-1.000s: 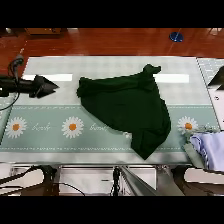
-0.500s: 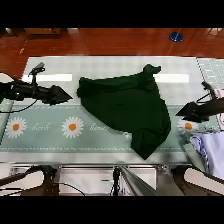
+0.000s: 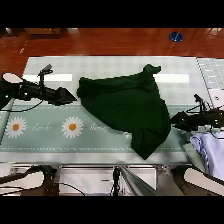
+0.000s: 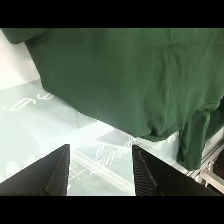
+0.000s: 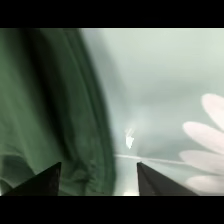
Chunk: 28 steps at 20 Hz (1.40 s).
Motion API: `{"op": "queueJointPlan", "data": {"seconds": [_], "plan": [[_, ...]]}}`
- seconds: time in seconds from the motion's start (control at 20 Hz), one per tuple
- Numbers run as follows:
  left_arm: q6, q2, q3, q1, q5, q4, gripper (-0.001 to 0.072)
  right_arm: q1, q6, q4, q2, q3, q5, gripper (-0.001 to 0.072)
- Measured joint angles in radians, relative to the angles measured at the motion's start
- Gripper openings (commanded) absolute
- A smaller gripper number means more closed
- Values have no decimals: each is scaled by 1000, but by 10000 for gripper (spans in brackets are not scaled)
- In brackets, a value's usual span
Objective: Fold the shirts.
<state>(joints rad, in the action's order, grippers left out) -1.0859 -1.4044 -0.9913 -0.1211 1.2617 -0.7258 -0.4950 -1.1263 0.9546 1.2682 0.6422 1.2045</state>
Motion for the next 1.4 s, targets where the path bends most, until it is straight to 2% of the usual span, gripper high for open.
{"op": "queueJointPlan", "data": {"seconds": [0.05, 0.5, 0.55, 0.6, 0.65, 0.9, 0.95, 1.0, 1.15, 1.4], "plan": [[0, -11, 0, 3, -1, 0, 477, 0, -2, -9, 0, -13, -21, 322], [1, -87, 0, 17, -29, 12, 477, 35, -17, -150, 89, -51, -60, 320], [1, -92, 0, 17, -31, 13, 477, 55, -16, -158, 98, -52, -61, 289], [1, -94, 0, 17, -35, 13, 477, 77, -15, -163, 105, -52, -70, 134], [1, -97, 0, 17, -41, 16, 476, 101, -15, -158, 111, -53, -90, 23], [1, -108, 0, 17, -90, 16, 476, 156, -11, -151, 100, -53, -128, 22], [1, -109, 0, 17, -100, 15, 518, 156, -8, -137, 83, -55, -138, 21], [2, -111, 0, 17, -115, 16, 613, 151, -7, -114, 61, -55, -149, 21], [2, -117, 0, 18, -148, 16, 611, 126, -5, -64, -23, -56, -176, 22], [1, -189, -36, 55, -166, 19, 593, 102, -5, -89, -157, -54, -160, 22]]}}
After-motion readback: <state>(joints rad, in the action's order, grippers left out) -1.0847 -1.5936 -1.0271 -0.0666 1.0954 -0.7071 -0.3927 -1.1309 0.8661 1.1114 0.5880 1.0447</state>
